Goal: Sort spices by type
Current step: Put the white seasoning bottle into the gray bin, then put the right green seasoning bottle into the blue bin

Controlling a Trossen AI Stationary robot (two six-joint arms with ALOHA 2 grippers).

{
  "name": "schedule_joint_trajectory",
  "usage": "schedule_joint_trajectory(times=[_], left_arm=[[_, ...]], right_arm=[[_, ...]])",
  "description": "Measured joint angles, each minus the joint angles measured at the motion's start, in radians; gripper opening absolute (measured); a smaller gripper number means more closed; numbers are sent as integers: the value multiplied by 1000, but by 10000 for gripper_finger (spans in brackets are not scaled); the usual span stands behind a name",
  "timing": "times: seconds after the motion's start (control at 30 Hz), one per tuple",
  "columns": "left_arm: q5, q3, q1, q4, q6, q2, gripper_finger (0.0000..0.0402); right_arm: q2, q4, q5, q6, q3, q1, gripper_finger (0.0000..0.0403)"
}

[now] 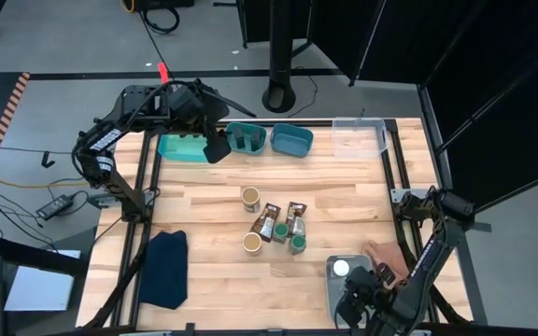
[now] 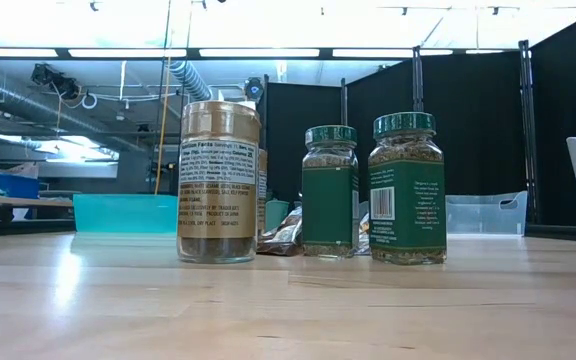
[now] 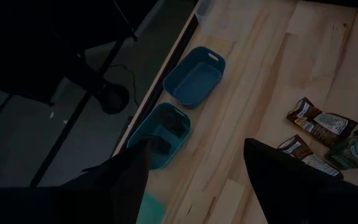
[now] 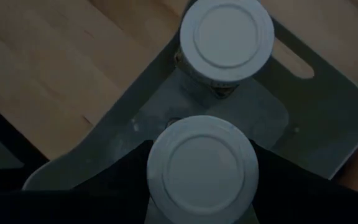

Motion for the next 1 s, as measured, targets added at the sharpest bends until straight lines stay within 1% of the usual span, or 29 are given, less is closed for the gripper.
schedule_joint_trajectory(times=[0.13, 0.47, 0.73, 0.83, 1.0], left_arm=[[0, 0, 0, 0, 1, 0, 264], [0, 0, 0, 0, 1, 0, 264], [0, 0, 0, 0, 1, 0, 264], [0, 0, 0, 0, 2, 0, 264], [1, 0, 0, 0, 2, 0, 264]], right_arm=[[0, -3, -1, -6, 0, 0, 245], [-1, -3, -2, -10, 0, -3, 249], [-5, -5, -4, 3, 10, -26, 277], [-5, -12, -21, -30, 27, -44, 290], [-6, -34, -62, -182, 90, -89, 301]])
